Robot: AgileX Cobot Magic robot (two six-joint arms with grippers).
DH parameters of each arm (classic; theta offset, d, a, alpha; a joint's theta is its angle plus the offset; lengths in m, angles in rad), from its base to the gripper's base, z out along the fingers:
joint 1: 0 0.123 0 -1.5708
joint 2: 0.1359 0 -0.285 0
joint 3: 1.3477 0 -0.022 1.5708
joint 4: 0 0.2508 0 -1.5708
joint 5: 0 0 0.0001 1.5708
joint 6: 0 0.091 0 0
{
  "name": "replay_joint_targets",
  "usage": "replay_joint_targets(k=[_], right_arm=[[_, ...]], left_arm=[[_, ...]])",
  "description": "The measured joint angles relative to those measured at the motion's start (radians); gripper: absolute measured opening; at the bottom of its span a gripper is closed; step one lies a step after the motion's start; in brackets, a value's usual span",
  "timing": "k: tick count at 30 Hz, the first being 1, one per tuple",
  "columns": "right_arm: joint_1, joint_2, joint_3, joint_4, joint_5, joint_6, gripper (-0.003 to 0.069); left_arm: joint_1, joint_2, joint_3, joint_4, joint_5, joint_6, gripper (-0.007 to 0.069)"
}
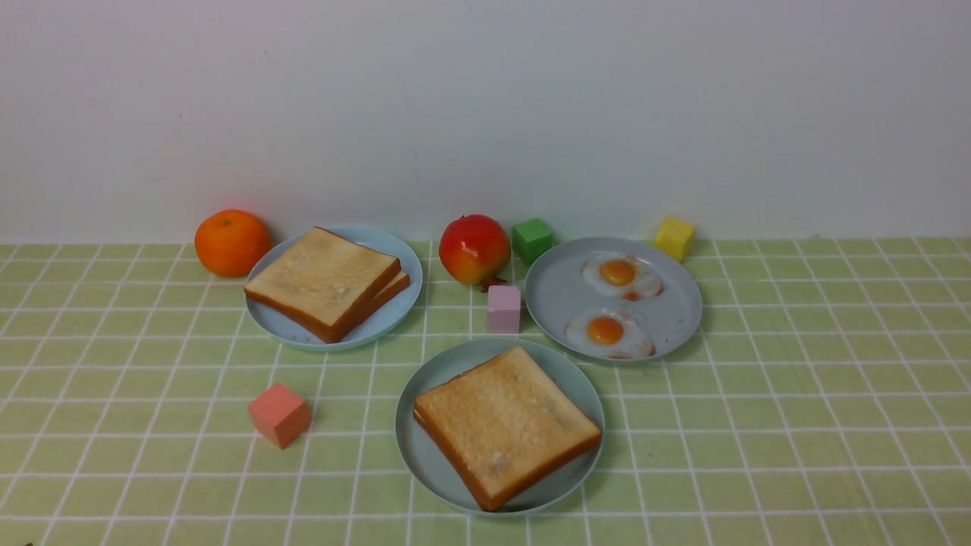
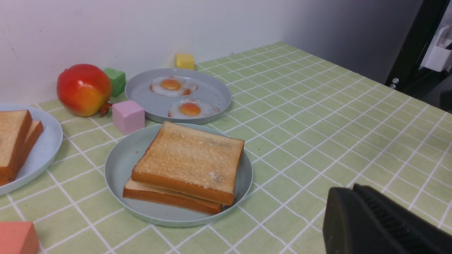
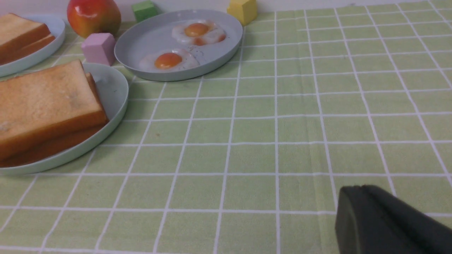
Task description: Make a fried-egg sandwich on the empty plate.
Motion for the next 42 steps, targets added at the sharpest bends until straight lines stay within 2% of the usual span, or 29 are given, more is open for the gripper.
replay_joint_targets(k=[14, 17, 18, 19, 20, 21, 22, 25, 26, 29, 32, 42], right_arm=[[0.0, 0.0, 0.0, 0.002, 0.001, 0.0, 0.0008], [0.0, 0.0, 0.0, 0.002, 0.001, 0.0, 0.001], [0.0, 0.0, 0.0, 0.002, 0.001, 0.0, 0.001], [0.0, 0.0, 0.0, 0.002, 0.001, 0.0, 0.0011], [0.0, 0.0, 0.0, 0.002, 0.001, 0.0, 0.0013], [0.0, 0.0, 0.0, 0.002, 0.001, 0.0, 0.0013], [0.0, 0.0, 0.0, 0.002, 0.001, 0.0, 0.0014], [0.0, 0.0, 0.0, 0.002, 0.001, 0.0, 0.0016], [0.0, 0.0, 0.0, 0.002, 0.001, 0.0, 0.0017], [0.0, -0.001, 0.0, 0.002, 0.002, 0.0, 0.002], [0.0, -0.001, 0.0, 0.002, 0.002, 0.0, 0.0022], [0.0, -0.001, 0.0, 0.001, 0.002, 0.0, 0.0036]], left_arm=[[0.023, -0.017, 0.018, 0.008, -0.023, 0.001, 0.0029], [0.145, -0.082, 0.047, 0.009, -0.04, 0.0, 0.0014], [0.157, -0.082, 0.049, 0.008, -0.04, 0.0, 0.0011], [0.218, -0.112, 0.061, 0.007, -0.034, -0.004, -0.0007], [0.326, -0.175, 0.086, 0.008, -0.009, -0.012, -0.0013], [0.34, -0.182, 0.089, 0.007, -0.009, -0.012, -0.0013], [0.439, -0.237, 0.113, 0.007, 0.025, -0.021, -0.0013], [0.644, -0.357, 0.152, 0.007, 0.142, -0.056, -0.0013], [0.655, -0.361, 0.153, 0.007, 0.162, -0.061, -0.0013], [0.785, -0.383, 0.158, 0.008, 0.373, -0.104, -0.0013], [0.812, -0.383, 0.162, 0.008, 0.427, -0.124, -0.0013], [0.799, -0.383, 0.162, 0.002, 0.434, -0.179, -0.0013]])
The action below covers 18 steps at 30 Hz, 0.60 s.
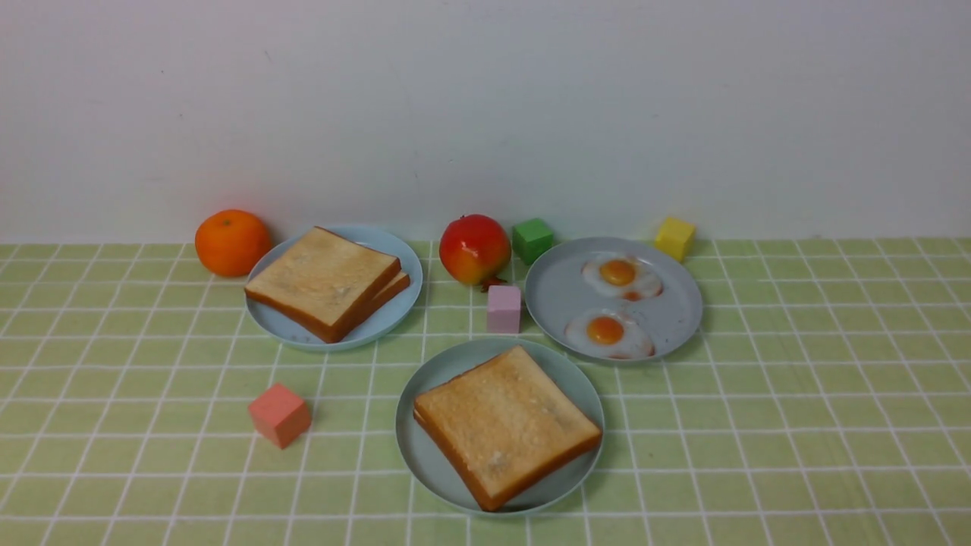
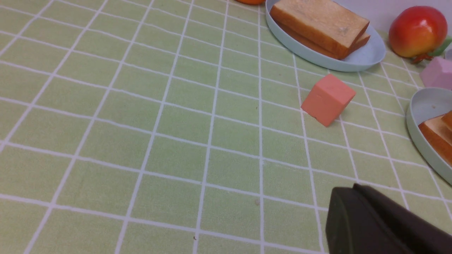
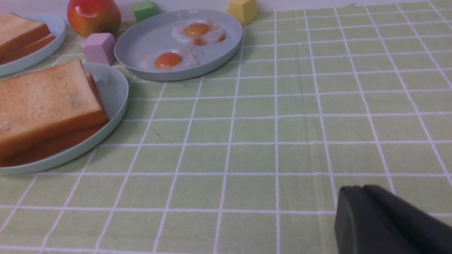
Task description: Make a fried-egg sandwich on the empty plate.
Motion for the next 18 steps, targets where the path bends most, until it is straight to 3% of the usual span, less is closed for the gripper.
replay_joint_targets(k=[18], right_arm=[[0.0, 0.0, 0.0, 0.0, 0.0, 0.0, 0.0052]], left_arm=[[0.0, 0.0, 0.0, 0.0, 0.001, -0.004, -0.0013]])
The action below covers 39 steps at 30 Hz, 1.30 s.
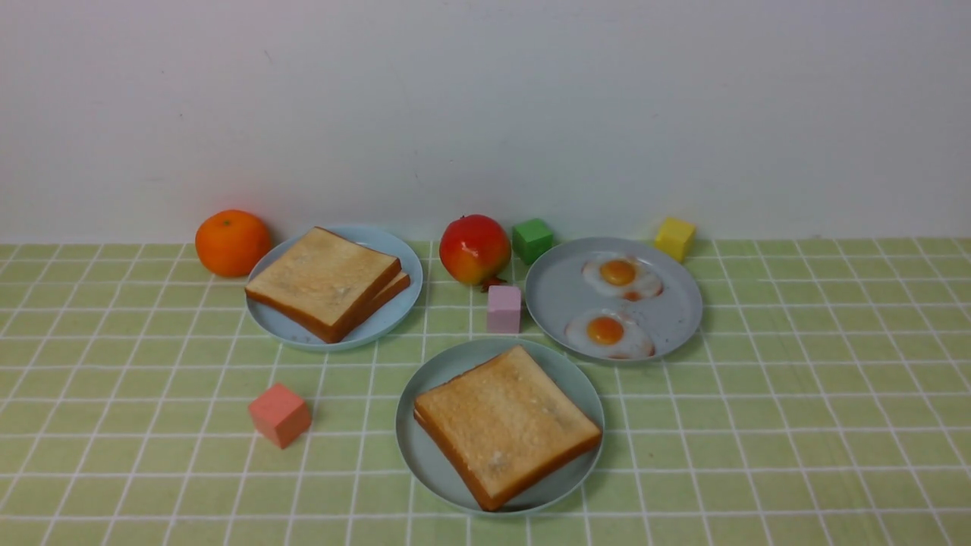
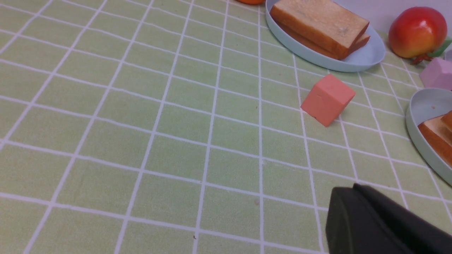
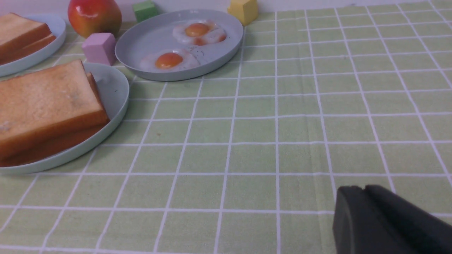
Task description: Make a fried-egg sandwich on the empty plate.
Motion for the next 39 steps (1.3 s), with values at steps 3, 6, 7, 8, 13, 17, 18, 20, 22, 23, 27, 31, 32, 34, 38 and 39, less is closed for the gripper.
replay_joint_targets(k=[3, 6, 7, 8, 13, 17, 18, 20, 22, 23, 27, 31, 32, 34, 38, 39], right_arm=[[0.0, 0.0, 0.0, 0.0, 0.0, 0.0, 0.0052], [0.0, 0.0, 0.0, 0.0, 0.0, 0.0, 0.0054], [0.0, 0.0, 0.0, 0.0, 0.0, 0.0, 0.0056], [0.0, 0.0, 0.0, 0.0, 0.0, 0.0, 0.0057], [0.0, 0.0, 0.0, 0.0, 0.0, 0.0, 0.0064], [0.0, 0.0, 0.0, 0.0, 0.0, 0.0, 0.0071], [0.0, 0.0, 0.0, 0.0, 0.0, 0.0, 0.0074], [0.0, 0.0, 0.0, 0.0, 0.0, 0.0, 0.0076], [0.0, 0.0, 0.0, 0.0, 0.0, 0.0, 0.0083], [0.0, 0.0, 0.0, 0.0, 0.0, 0.0, 0.0083], [0.0, 0.0, 0.0, 0.0, 0.0, 0.0, 0.0087], [0.0, 0.0, 0.0, 0.0, 0.0, 0.0, 0.0092], [0.0, 0.0, 0.0, 0.0, 0.0, 0.0, 0.0093], [0.0, 0.0, 0.0, 0.0, 0.0, 0.0, 0.0096], [0.0, 0.0, 0.0, 0.0, 0.0, 0.0, 0.0101], [0.0, 0.0, 0.0, 0.0, 0.0, 0.0, 0.0101]], left_arm=[[0.0, 0.0, 0.0, 0.0, 0.0, 0.0, -0.0013], [0.0, 0.0, 0.0, 0.0, 0.0, 0.0, -0.0013], [0.0, 0.0, 0.0, 0.0, 0.0, 0.0, -0.0013], [0.0, 0.0, 0.0, 0.0, 0.0, 0.0, -0.0013], [0.0, 0.0, 0.0, 0.0, 0.0, 0.0, -0.0013], [0.0, 0.0, 0.0, 0.0, 0.0, 0.0, -0.0013], [0.0, 0.0, 0.0, 0.0, 0.0, 0.0, -0.0013], [0.0, 0.0, 0.0, 0.0, 0.0, 0.0, -0.0011], [0.0, 0.0, 0.0, 0.0, 0.0, 0.0, -0.001], [0.0, 0.0, 0.0, 0.0, 0.0, 0.0, -0.001], [0.0, 0.0, 0.0, 0.0, 0.0, 0.0, -0.001], [0.0, 0.0, 0.0, 0.0, 0.0, 0.0, -0.0006], [0.0, 0.0, 0.0, 0.0, 0.0, 0.0, -0.0006], [0.0, 0.0, 0.0, 0.0, 0.0, 0.0, -0.0004], [0.0, 0.0, 0.0, 0.0, 0.0, 0.0, -0.0002], [0.0, 0.0, 0.0, 0.0, 0.0, 0.0, -0.0002]])
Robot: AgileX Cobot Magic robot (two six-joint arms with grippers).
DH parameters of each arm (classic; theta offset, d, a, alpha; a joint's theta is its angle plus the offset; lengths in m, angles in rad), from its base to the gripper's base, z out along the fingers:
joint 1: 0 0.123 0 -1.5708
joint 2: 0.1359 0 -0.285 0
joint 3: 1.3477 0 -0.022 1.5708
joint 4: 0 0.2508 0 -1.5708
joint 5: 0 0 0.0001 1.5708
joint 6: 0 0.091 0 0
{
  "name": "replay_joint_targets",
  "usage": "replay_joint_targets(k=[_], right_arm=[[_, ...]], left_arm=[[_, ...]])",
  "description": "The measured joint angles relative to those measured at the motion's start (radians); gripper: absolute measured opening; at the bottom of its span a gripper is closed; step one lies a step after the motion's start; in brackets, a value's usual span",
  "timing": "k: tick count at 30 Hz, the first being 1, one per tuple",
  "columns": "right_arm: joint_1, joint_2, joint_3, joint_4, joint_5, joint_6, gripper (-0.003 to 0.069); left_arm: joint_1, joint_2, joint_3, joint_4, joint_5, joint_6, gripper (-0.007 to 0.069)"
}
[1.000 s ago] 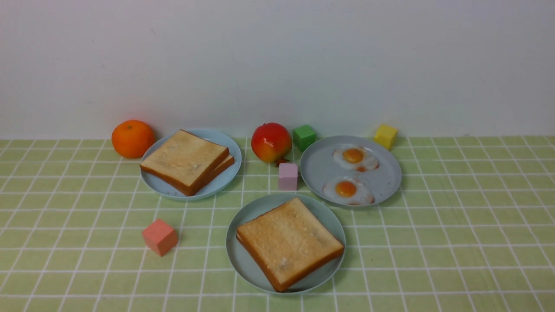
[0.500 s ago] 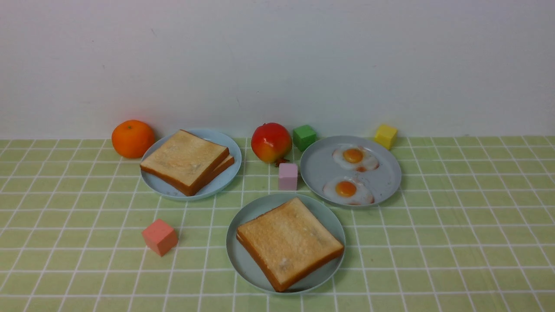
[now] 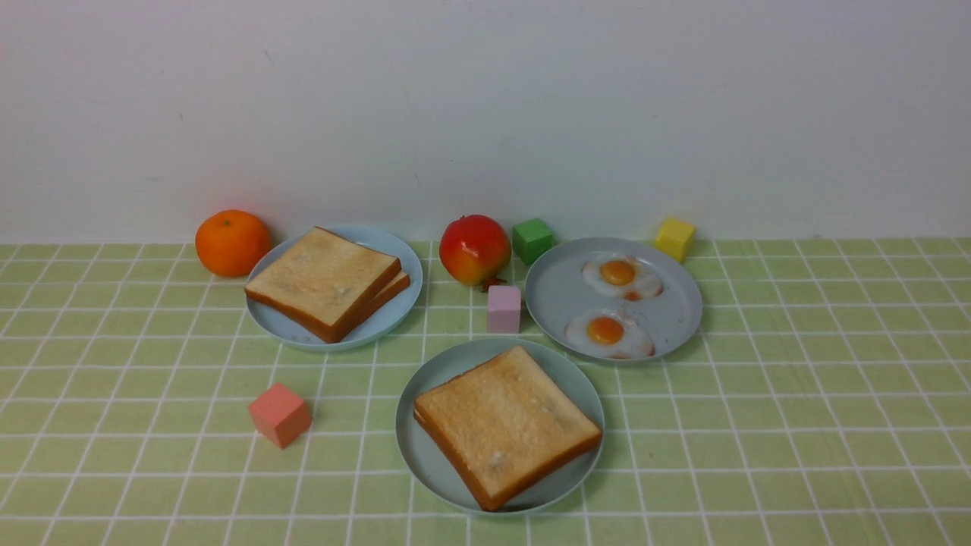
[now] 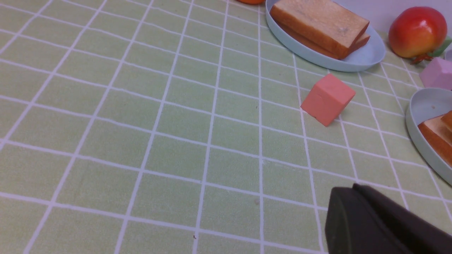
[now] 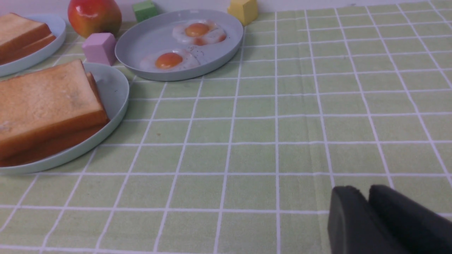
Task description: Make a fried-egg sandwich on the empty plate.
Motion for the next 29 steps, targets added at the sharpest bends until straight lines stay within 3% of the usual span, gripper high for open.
replay_joint_targets(k=[29], right_arm=[[0.0, 0.0, 0.0, 0.0, 0.0, 0.0, 0.0139]], left_arm=[[0.0, 0.0, 0.0, 0.0, 0.001, 0.0, 0.0006]])
